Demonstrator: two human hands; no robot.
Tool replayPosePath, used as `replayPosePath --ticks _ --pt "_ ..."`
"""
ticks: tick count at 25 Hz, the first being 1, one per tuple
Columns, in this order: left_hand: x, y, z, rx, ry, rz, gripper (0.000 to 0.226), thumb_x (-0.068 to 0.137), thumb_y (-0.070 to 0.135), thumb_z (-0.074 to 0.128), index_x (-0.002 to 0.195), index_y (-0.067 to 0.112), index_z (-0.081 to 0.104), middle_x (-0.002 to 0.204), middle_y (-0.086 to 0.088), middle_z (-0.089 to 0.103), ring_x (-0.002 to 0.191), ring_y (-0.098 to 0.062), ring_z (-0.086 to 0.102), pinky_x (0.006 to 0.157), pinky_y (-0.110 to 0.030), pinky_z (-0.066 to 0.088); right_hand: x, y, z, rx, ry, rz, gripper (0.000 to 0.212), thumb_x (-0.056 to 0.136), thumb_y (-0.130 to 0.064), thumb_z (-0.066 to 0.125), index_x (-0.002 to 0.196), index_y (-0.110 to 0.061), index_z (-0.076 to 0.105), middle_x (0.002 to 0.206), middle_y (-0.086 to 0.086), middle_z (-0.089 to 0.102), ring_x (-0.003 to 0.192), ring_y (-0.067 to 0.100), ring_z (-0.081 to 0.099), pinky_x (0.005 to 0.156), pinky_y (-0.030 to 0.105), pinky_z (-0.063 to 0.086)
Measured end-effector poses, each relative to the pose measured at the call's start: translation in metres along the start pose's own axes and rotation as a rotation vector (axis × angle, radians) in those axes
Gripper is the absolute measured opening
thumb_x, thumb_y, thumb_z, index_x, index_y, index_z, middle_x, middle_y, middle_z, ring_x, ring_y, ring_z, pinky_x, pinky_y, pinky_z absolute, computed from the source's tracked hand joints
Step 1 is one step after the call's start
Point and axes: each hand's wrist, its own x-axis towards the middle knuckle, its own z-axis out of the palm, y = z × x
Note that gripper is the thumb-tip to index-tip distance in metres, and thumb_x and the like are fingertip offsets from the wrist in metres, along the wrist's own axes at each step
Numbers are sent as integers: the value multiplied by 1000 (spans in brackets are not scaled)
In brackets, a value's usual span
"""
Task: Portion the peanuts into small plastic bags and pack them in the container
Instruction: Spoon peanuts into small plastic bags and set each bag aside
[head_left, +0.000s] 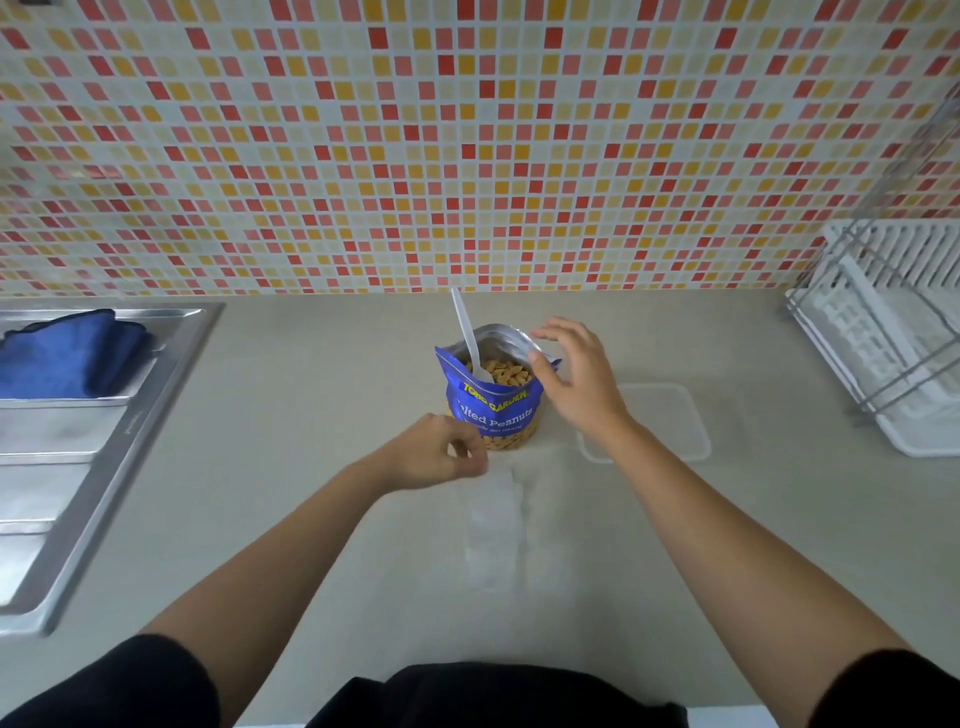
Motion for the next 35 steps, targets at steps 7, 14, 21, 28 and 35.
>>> replayPosePath --ticks 7,14,21,28,35 --pt "0 49 -57 -691 400 -19 18 87 -1 54 76 11 59 68 3 70 66 -8 64 60 -16 49 -13 -34 -12 636 -94 221 28 82 -46 61 106 -31 56 106 -9 66 100 9 63 85 21 49" --pt "9 46 -55 -1051 345 -78 13 91 9 53 90 14 65 86 -5 67 76 -14 61 70 -21 54 -5 -40 -17 683 -18 259 42 78 -8 72 105 -31 51 86 2 72 72 9 66 74 25 52" --pt "8 46 -52 -1121 356 -55 18 89 10 54 93 15 71 89 -6 69 80 -14 64 70 -20 56 -1 -38 -22 613 -48 271 42 76 -14 75 105 -35 52 87 4 73 77 15 67 75 31 53" --pt "8 48 -58 -797 505 -52 21 85 0 60 101 14 62 65 3 70 69 -14 67 65 -24 55 1 -31 -24 534 -75 304 56 74 -14 76 120 -23 46 72 -4 65 68 8 64 69 22 49" --pt "9 48 -63 -465 604 -85 51 82 6 66 124 22 42 80 1 73 73 -12 68 69 -22 55 0 -26 -28 807 -172 404 60 86 -2 59 131 -31 31 106 10 68 89 14 67 81 25 53"
